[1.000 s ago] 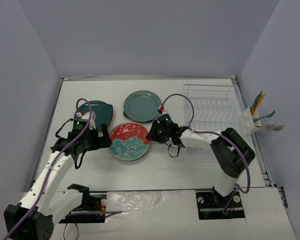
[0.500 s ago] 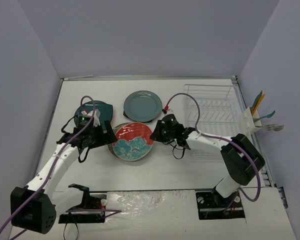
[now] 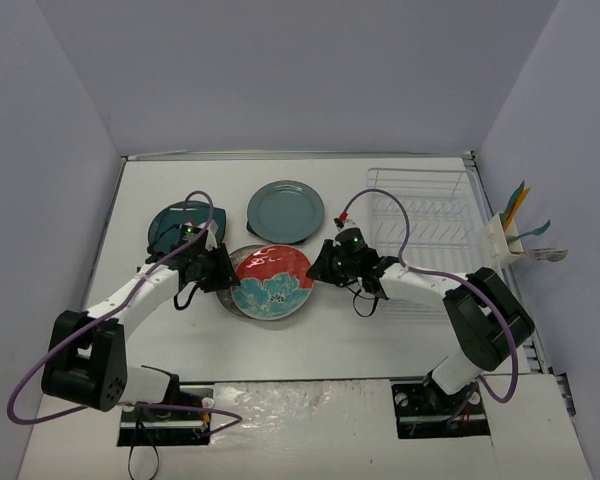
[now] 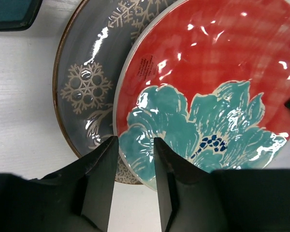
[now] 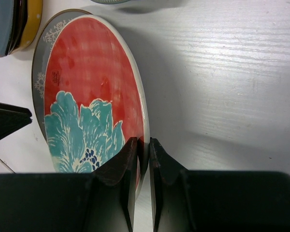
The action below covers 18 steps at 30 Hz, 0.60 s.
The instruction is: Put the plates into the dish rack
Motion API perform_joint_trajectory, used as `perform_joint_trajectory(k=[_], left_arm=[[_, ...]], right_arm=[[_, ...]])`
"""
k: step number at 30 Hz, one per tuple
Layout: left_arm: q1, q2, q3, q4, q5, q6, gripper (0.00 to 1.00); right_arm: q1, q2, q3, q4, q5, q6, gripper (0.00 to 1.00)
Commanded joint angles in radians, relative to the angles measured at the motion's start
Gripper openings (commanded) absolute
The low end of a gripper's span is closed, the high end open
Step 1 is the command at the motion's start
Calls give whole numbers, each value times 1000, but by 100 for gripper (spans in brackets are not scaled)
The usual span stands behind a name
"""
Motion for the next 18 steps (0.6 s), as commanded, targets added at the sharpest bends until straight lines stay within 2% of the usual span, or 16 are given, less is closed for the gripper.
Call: perform_joint_trajectory(k=[1, 13, 15, 18], left_arm=[[-10, 23, 69, 75, 4, -12, 31], [-26, 158, 45, 144, 8, -30, 24], [-28, 177, 49, 148, 6, -29, 23], [-39, 200, 53, 160, 7, -36, 22]], right_arm=[[-7, -22, -7, 60, -15, -20, 0], [-22, 3, -56, 138, -66, 6, 2], [-22, 0, -76, 161, -67, 15, 7], [-22, 6, -88, 194, -83, 25, 22]])
